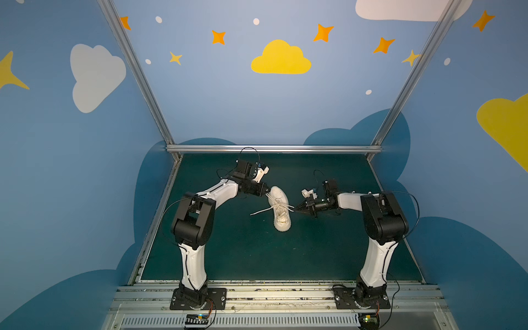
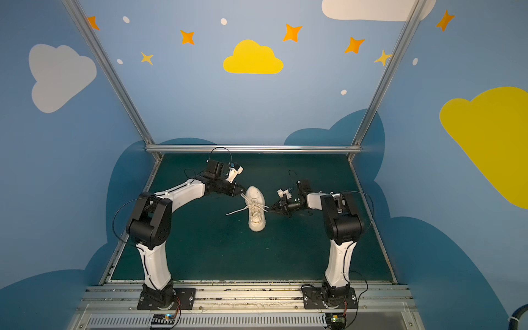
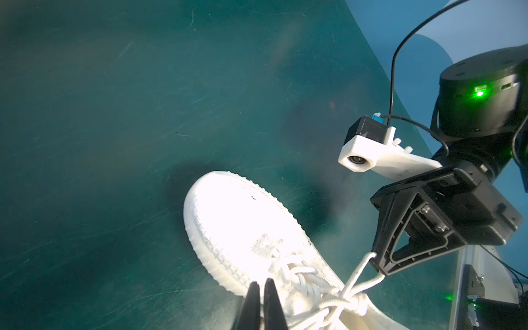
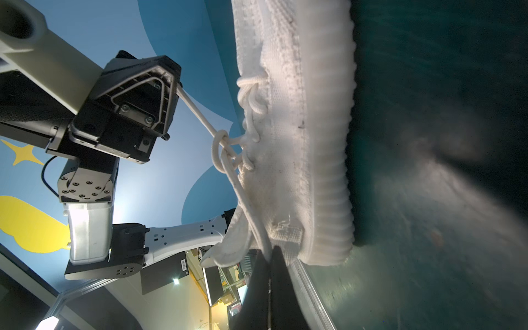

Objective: Tie the shoes

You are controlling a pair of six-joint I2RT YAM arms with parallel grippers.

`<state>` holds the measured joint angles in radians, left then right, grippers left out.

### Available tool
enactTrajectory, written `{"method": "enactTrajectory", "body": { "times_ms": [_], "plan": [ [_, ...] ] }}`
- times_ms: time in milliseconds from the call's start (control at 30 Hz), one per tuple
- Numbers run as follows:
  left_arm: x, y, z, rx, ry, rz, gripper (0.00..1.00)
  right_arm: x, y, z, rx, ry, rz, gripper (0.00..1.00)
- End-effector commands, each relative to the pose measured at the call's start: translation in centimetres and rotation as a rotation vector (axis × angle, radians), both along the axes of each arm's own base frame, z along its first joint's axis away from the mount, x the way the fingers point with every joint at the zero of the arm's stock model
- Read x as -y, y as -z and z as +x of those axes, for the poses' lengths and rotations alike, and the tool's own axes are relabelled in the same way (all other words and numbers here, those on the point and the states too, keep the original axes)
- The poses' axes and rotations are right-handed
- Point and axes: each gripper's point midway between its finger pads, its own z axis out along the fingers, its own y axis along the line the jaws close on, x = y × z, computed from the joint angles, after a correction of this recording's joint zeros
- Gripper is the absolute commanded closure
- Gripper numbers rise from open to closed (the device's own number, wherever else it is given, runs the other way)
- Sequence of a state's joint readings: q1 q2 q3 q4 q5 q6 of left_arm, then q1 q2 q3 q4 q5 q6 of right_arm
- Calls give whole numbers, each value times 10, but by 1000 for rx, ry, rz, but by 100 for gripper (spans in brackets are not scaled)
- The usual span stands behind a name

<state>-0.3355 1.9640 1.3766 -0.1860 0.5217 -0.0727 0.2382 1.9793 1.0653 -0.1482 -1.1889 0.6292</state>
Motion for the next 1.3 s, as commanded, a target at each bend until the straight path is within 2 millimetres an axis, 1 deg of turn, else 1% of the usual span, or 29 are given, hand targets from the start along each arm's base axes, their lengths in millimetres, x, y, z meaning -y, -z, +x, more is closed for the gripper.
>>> {"method": "enactTrajectory", "body": {
  "times_ms": [0, 300, 567, 633, 733, 767, 833, 867, 900, 1033, 1100, 1133, 1267],
  "plan": [
    [-7, -18, 3, 49, -17, -17, 97, 4, -7, -4, 18, 7, -6, 100],
    [-15, -15, 5, 44, -50, -29, 97, 14, -3, -6, 10, 35, -22, 100],
    [-19, -13, 7, 38, -87, -63, 97, 19, -2, -7, 9, 53, -45, 100],
    [-15, -13, 5, 23, -83, -94, 97, 18, -3, -6, 12, 50, -37, 100],
    [-4, -14, -1, 5, -44, -140, 97, 11, -8, -5, 13, 19, -8, 100],
    [-2, -15, -2, 4, -36, -155, 95, 9, -9, -4, 16, 9, -11, 100],
    [1, -18, -4, 4, -34, -187, 78, 6, -12, -3, 28, 1, -11, 100],
    [1, -19, -5, 10, -37, -194, 68, 6, -13, -2, 30, 0, -8, 97],
    [2, -21, -6, 12, -35, -201, 65, 6, -14, -2, 31, 1, -6, 87],
    [-1, -28, -9, 26, -36, -203, 53, 7, -15, -2, 33, 0, -7, 75],
    [-4, -30, -11, 33, -48, -202, 38, 11, -15, -5, 28, 2, -15, 65],
    [-6, -31, -13, 33, -55, -203, 34, 12, -16, -5, 30, 5, -18, 63],
    [-13, -36, -22, 34, -60, -217, 30, 20, -16, -7, 23, 11, -32, 58]
  ]
}}
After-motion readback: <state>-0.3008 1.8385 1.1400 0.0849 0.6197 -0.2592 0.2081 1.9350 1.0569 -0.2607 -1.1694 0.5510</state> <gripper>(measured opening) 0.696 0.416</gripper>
